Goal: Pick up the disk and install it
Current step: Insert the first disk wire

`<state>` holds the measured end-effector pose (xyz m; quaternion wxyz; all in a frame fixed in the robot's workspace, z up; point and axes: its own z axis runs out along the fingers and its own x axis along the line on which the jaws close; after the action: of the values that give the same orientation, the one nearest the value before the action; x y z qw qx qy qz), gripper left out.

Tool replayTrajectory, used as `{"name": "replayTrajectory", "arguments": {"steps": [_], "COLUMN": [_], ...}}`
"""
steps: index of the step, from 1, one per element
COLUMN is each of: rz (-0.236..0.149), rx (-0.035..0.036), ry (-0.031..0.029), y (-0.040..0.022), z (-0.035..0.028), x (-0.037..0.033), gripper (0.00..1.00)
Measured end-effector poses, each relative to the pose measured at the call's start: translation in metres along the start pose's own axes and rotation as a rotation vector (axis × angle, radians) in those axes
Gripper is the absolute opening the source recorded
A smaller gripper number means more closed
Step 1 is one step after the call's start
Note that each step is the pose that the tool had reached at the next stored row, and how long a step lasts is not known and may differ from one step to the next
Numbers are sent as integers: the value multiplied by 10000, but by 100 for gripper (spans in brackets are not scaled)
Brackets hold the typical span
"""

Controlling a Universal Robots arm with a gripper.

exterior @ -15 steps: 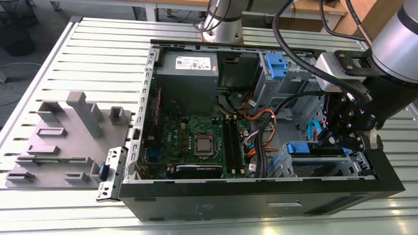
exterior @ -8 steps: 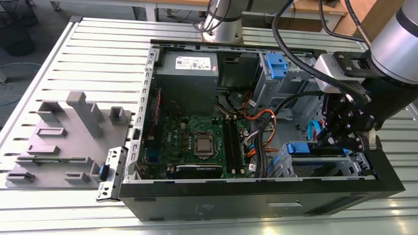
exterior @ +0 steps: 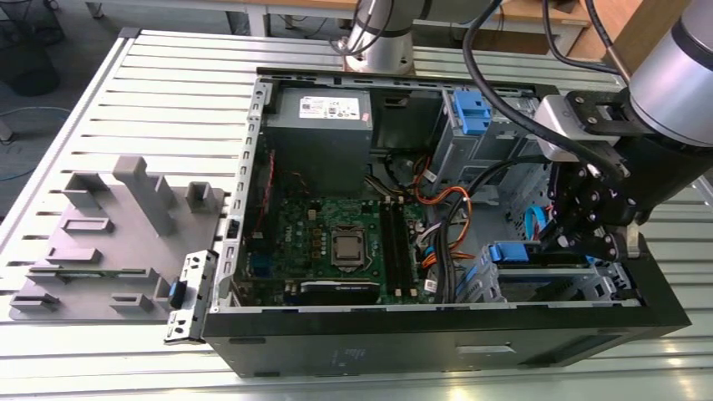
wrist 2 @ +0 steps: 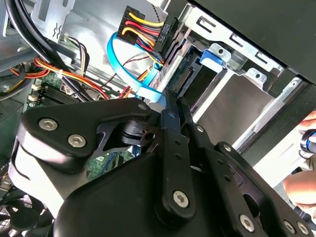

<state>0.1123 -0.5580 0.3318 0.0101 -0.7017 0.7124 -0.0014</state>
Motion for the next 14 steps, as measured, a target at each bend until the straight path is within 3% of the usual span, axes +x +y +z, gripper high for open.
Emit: {"name": "replayTrajectory", "arguments": {"steps": [14], "rz": [0], "rx": [0], "ry": [-7], "y": [0], "z": [21], "x": [0], "gripper": [17]}}
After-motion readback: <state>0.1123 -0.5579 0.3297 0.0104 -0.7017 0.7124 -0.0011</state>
